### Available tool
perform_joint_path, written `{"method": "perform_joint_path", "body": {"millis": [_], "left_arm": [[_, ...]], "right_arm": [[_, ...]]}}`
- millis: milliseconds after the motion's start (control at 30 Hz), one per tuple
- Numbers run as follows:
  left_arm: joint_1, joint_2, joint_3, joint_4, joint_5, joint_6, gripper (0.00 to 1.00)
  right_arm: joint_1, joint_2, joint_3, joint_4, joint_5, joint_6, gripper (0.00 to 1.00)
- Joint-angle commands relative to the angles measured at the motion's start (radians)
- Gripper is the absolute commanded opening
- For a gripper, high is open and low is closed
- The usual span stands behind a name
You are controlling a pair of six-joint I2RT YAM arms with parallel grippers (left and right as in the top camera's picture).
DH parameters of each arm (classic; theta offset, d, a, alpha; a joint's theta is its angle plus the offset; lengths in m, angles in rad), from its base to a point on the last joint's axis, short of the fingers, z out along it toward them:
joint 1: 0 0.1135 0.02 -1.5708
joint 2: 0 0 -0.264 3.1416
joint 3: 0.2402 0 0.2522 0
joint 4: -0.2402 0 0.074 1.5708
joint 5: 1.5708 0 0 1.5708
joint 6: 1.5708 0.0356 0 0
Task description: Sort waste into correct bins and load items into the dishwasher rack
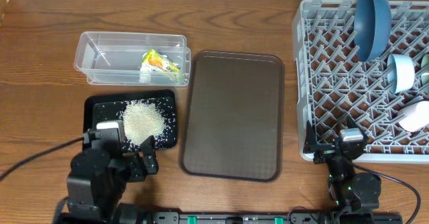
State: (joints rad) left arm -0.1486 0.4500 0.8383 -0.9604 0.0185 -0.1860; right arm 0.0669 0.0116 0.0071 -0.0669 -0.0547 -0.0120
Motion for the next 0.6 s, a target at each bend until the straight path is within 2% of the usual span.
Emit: {"method": "perform_joint_path", "body": {"millis": [0, 300, 567], "left_arm": [[0.026, -0.087, -0.117, 0.075, -0.013, 0.018, 1.00], [0.035, -0.337, -0.503, 0.479, -0.012, 0.017, 1.00], [0.037, -0.442, -0.743, 0.864, -0.011, 0.037, 1.00]], "right_arm": [[0.014, -0.007, -0.002, -0.004, 0.005, -0.011, 0.99], [0.014, -0.007, -0.002, -0.004, 0.005, -0.011, 0.99], [0.014, -0.007, -0.002, -0.004, 0.005, -0.011, 0.99]]}}
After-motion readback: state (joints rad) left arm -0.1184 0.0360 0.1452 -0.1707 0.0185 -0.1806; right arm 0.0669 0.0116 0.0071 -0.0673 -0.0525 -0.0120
